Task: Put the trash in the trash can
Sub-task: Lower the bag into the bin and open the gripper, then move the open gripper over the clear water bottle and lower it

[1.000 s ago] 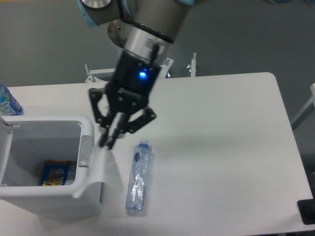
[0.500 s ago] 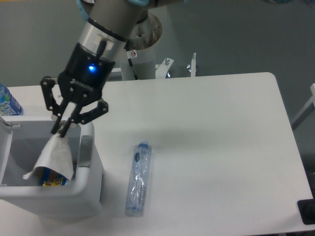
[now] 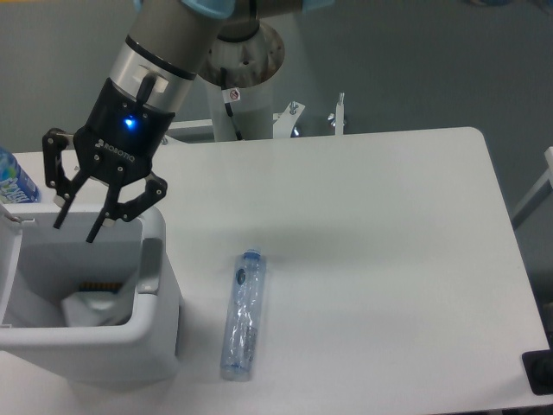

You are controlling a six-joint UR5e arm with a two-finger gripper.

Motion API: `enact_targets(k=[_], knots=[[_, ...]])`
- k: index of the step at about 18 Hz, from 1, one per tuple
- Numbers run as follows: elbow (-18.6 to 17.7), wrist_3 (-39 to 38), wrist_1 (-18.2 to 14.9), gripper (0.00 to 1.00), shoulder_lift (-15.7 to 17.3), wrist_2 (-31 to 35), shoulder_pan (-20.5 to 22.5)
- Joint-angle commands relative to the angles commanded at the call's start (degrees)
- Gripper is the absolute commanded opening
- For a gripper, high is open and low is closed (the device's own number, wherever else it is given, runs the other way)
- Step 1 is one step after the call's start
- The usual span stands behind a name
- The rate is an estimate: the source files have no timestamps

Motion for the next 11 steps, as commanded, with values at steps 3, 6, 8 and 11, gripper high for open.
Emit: enact_targets(k=[3, 6, 8, 11], knots=[[0.79, -0.53, 0.00, 1.00, 0.00, 0.00, 2.10], [1.76, -0.97, 0.00, 1.00, -0.53, 0.18, 3.69], [2.19, -1.75, -0.09, 1.00, -0.62, 0.44, 5.62], [3.78, -4.83, -0.09, 1.00, -1.58, 1.58, 8.69]])
